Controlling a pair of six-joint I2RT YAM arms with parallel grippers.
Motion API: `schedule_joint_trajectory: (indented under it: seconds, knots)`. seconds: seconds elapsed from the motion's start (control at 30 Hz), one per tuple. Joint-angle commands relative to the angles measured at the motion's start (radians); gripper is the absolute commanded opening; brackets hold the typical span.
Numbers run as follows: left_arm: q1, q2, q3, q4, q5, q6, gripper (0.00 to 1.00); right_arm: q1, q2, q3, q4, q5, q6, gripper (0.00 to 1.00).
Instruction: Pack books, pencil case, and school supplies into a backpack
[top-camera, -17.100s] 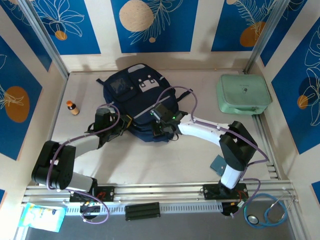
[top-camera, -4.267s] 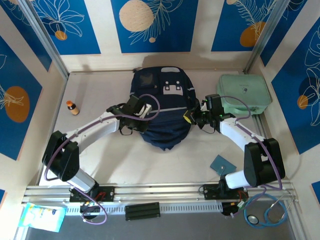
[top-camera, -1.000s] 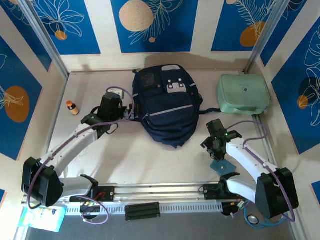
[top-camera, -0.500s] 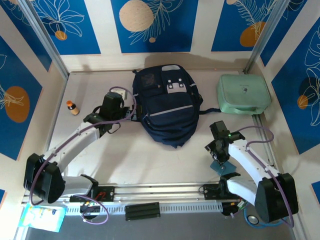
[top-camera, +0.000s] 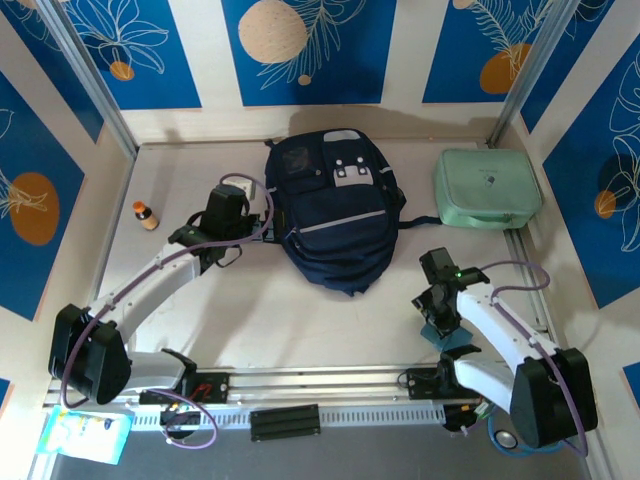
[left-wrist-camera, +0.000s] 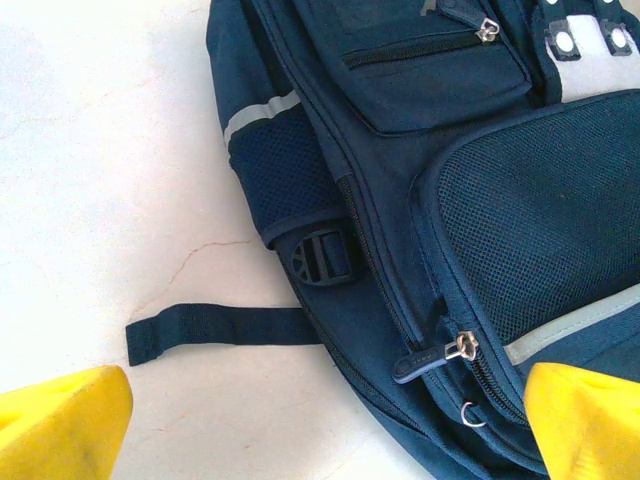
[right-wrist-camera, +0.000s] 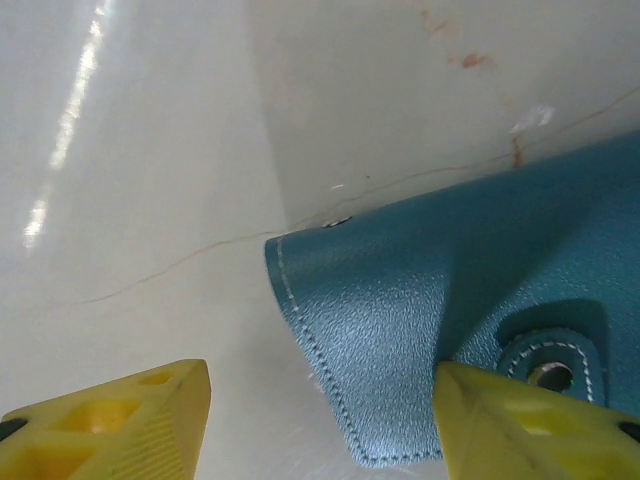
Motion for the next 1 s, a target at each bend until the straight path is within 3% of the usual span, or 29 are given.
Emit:
schedule_joint_trajectory:
  seconds: [0.0,0.27,0.53,0.8,0.97]
  knots:
    - [0.011,-0.029,0.009,-0.007,0.016,-0.016,1.0,-0.01,0.037,-0.038,0.097,-0.06,-0.028,0.62]
    - [0.011,-0.039,0.013,-0.014,0.019,-0.021,1.0,-0.026,0.071,0.003,0.365,-0.176,-0.179,0.64]
    - [0.011,-0.034,0.022,-0.016,0.038,-0.032,1.0,-0.051,0.213,0.139,0.457,-0.243,-0.269,0.63]
    - [0.011,-0.035,0.018,-0.023,0.041,-0.034,1.0,-0.084,0.27,0.272,0.321,-0.182,-0.45,0.63]
    - [0.011,-0.02,0.021,-0.016,0.056,-0.035,1.0,-0.215,0.348,0.294,0.229,-0.234,-0.545,0.68]
